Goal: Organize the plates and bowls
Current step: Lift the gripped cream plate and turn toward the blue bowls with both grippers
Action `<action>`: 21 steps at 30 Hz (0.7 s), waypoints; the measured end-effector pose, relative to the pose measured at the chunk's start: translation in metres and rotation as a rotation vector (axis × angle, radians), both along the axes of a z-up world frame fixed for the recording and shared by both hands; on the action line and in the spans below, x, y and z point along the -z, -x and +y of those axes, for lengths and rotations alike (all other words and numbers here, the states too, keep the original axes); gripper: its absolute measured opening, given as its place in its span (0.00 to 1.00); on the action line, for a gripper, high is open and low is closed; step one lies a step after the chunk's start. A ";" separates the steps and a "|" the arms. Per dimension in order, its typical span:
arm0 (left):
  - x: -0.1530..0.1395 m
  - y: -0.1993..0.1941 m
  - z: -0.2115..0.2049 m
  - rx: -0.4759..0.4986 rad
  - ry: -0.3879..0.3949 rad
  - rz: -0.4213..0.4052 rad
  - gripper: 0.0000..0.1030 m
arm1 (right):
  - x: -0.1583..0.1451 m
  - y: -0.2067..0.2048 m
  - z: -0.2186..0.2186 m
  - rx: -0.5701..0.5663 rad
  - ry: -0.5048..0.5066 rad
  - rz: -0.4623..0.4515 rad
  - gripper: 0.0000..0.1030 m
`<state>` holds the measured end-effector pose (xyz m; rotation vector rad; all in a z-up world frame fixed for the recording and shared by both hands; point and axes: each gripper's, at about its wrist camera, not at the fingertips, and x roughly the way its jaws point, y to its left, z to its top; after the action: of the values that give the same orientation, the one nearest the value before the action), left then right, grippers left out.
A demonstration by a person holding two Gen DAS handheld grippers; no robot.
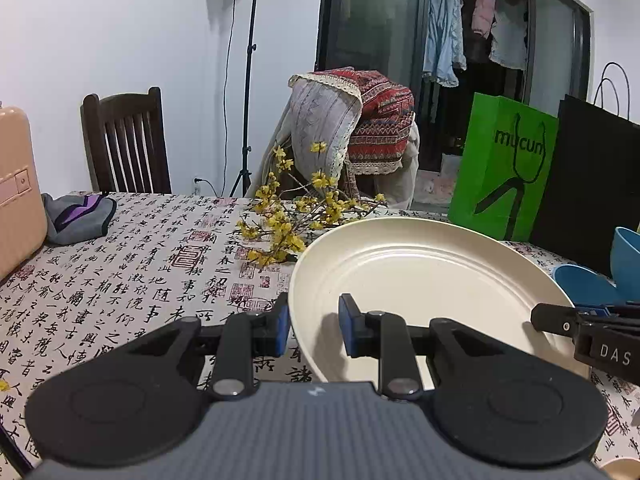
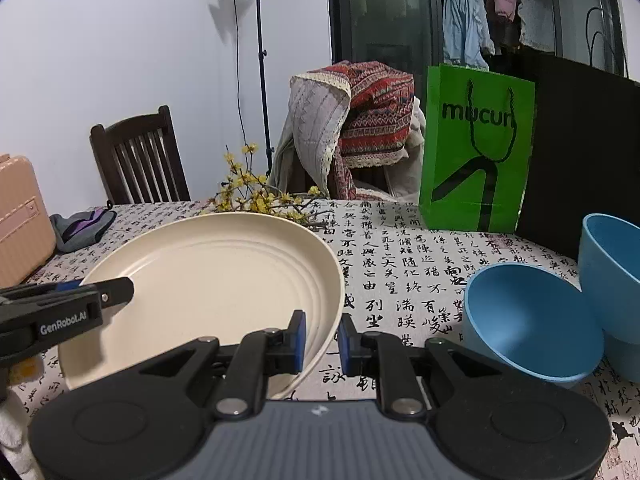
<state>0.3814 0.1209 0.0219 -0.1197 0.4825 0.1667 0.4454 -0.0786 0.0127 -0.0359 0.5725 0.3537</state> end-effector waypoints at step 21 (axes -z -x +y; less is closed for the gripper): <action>-0.019 0.066 -0.016 0.022 -0.045 -0.053 0.24 | -0.010 0.064 -0.016 0.010 -0.046 -0.086 0.16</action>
<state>0.3153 0.1047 0.0412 -0.0743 0.4267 0.1522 0.3818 -0.0945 0.0229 -0.0042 0.4788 0.3537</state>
